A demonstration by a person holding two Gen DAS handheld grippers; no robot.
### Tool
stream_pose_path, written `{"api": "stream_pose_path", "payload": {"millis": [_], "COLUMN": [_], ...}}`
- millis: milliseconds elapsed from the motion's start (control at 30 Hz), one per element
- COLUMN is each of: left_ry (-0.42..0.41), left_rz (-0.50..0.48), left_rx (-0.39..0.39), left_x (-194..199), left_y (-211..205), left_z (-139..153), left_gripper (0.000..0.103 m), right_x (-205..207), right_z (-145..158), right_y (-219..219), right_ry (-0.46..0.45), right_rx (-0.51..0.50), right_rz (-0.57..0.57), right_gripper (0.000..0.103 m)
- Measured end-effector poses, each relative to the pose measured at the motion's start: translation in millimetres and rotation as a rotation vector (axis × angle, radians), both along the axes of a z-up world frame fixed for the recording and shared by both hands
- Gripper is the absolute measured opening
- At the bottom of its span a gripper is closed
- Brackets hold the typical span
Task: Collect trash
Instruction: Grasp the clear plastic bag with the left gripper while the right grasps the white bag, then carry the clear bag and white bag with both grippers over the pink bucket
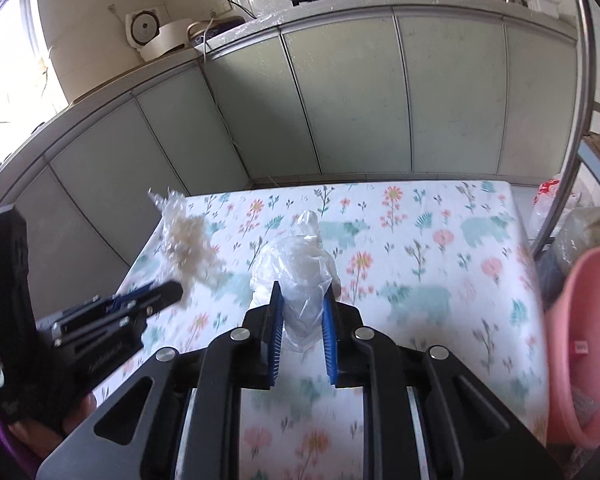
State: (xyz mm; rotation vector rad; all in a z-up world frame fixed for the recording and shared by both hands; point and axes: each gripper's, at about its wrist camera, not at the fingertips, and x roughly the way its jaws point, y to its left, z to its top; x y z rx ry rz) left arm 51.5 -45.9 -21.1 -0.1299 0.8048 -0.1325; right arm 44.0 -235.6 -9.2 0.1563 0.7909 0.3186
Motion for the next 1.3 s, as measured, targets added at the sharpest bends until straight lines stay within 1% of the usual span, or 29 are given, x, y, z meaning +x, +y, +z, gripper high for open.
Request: {"api": "stream_pose_path", "payload": {"millis": [67, 167, 300, 433, 600, 900, 1300], "left_ry": [-0.015, -0.031, -0.05, -0.068, -0.086, -0.104, -0.115], "left_rz": [-0.002, -0.003, -0.013, -0.032, -0.05, -0.084, -0.14], "left_rx": [0.011, 0.015, 0.027, 0.041, 0.052, 0.068, 0.085], "left_x": [-11.0, -23.5, -39.7, -53.2, -66.2, -81.3, -86.9], "left_y": [0.6, -5.1, -15.7, -26.4, -35.8, -54.0, -81.6], "left_z": [4.4, 9.5, 15.5, 22.0, 27.7, 33.8, 35.9], "left_gripper": [0.014, 0.014, 0.014, 0.014, 0.014, 0.014, 0.014], "right_x": [-12.8, -27.8, -46.0, -61.6, -76.1, -95.8, -109.7], "right_z": [1.3, 3.4, 7.0, 9.2, 11.6, 18.4, 18.5], "right_y": [-2.6, -10.2, -17.9, -21.8, -27.6, -42.1, -67.5], "right_ry": [-0.004, 0.0, -0.01, -0.004, -0.008, -0.026, -0.028], "right_rx": [-0.005, 0.024, 0.031, 0.055, 0.06, 0.056, 0.067], "right_rz": [-0.002, -0.011, -0.022, -0.018, -0.022, -0.038, -0.09], "right_gripper": [0.018, 0.018, 0.018, 0.018, 0.018, 0.018, 0.018]}}
